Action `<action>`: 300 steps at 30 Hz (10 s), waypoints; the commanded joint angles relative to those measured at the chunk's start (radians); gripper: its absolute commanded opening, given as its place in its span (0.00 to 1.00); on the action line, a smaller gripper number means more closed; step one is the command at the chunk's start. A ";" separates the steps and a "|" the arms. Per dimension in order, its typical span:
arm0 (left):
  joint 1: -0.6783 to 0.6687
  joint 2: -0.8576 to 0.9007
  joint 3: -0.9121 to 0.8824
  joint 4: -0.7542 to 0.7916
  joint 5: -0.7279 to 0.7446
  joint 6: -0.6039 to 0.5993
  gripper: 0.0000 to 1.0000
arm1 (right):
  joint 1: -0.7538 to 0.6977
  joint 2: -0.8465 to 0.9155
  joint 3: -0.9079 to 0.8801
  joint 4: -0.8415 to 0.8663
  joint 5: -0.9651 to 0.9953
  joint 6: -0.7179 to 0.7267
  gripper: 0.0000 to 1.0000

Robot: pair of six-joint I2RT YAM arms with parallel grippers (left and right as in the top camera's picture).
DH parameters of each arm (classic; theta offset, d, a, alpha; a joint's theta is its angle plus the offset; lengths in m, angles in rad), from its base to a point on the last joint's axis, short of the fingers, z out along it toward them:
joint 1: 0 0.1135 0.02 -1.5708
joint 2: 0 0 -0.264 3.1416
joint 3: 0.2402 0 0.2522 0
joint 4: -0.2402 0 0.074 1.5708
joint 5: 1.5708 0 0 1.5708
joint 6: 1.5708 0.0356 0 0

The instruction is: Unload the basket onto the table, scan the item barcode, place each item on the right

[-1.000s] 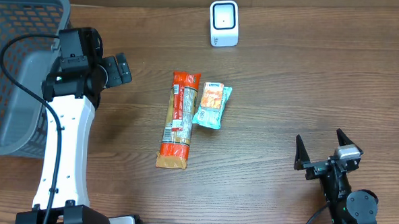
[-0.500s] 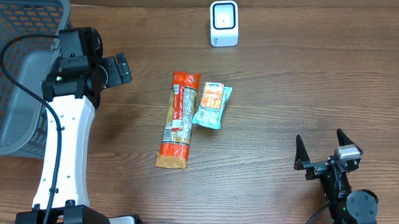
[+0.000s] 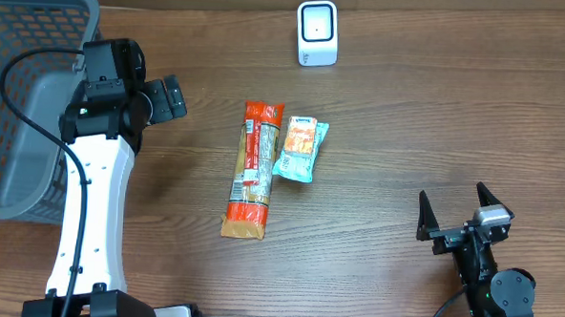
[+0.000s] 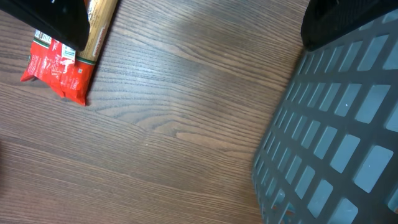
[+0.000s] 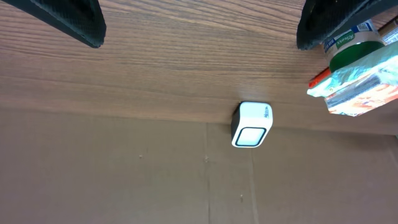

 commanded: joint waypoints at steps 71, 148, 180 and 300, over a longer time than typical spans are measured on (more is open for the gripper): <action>0.003 0.011 0.010 -0.002 -0.005 0.019 1.00 | 0.113 1.242 1.327 -1.080 -0.401 0.259 0.58; 0.003 0.011 0.010 -0.002 -0.005 0.019 1.00 | 0.331 1.899 1.551 -0.755 -0.397 0.389 0.45; 0.003 0.011 0.010 -0.002 -0.005 0.019 1.00 | 0.331 1.913 1.551 -0.749 -0.415 0.397 0.34; 0.003 0.011 0.010 -0.002 -0.005 0.019 1.00 | -0.193 1.536 1.549 -1.416 -1.195 -0.454 0.04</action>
